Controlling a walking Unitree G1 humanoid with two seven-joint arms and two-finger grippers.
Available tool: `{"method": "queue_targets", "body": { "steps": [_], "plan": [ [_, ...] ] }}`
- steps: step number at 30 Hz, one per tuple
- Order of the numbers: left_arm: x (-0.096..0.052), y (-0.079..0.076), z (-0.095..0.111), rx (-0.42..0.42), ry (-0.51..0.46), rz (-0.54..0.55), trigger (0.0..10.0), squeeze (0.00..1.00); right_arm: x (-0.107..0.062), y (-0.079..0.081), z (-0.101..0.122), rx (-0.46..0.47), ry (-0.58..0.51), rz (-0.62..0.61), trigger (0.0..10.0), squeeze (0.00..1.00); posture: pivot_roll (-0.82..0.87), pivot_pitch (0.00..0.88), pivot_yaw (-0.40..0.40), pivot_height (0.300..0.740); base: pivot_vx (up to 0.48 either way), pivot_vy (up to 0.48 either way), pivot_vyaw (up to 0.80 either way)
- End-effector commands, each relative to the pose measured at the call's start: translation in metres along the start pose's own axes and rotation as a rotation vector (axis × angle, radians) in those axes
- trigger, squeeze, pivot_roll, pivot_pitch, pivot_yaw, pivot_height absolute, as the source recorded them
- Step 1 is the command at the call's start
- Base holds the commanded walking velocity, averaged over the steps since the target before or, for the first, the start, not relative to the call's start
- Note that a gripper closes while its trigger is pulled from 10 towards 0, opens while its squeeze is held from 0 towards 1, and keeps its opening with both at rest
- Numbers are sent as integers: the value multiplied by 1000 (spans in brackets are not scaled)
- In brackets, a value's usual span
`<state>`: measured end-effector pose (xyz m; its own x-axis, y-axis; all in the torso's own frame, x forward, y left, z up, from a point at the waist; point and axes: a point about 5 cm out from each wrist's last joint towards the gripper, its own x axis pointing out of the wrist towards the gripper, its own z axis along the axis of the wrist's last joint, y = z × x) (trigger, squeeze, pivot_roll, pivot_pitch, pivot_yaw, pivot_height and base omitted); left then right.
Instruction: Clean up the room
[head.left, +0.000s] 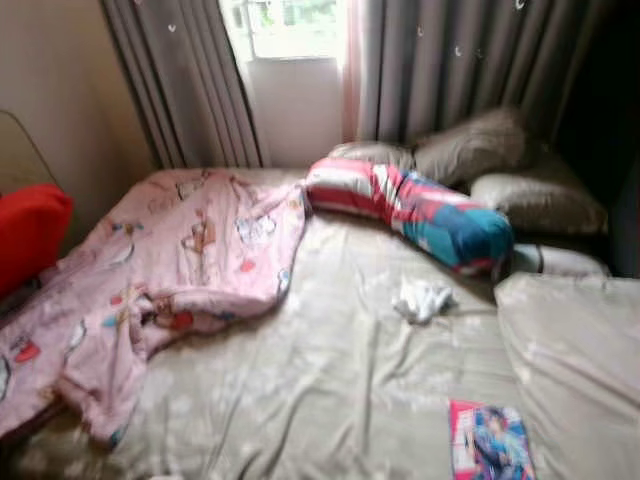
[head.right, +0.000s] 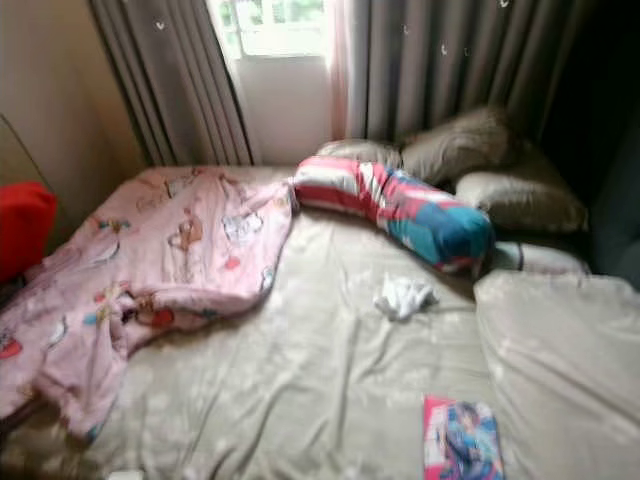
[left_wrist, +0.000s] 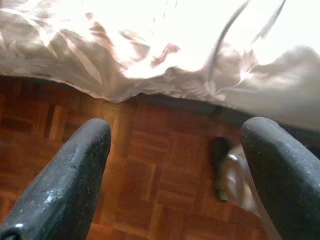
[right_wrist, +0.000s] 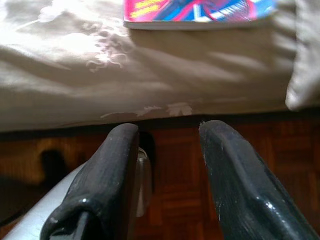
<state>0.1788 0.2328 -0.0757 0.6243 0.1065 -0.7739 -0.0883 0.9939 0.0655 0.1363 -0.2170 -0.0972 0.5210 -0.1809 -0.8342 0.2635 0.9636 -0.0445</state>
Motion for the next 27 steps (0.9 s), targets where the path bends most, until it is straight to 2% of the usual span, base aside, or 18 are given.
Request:
{"method": "queue_targets", "body": {
  "steps": [1,8,15,23,27],
  "plan": [
    [-1,6,-2,24,10,16,10000,0,-1,10,-6,4,10,32,10000,0,-50,107,51,740,0,480,0],
    [-2,5,-4,26,12,16,10000,0,-6,6,-22,4,32,32,10000,0,-47,118,53,740,0,480,0],
    [-4,11,-9,23,18,23,10000,0,-9,0,-31,1,43,29,10000,0,-48,123,52,740,0,480,0],
    [-5,14,-9,19,15,27,10000,0,-7,2,-25,-3,32,35,10000,0,-46,137,51,740,0,480,0],
    [-2,6,-5,20,9,20,10000,0,-7,2,-25,-8,30,34,10000,0,-47,143,50,740,0,480,0]
  ]
}}
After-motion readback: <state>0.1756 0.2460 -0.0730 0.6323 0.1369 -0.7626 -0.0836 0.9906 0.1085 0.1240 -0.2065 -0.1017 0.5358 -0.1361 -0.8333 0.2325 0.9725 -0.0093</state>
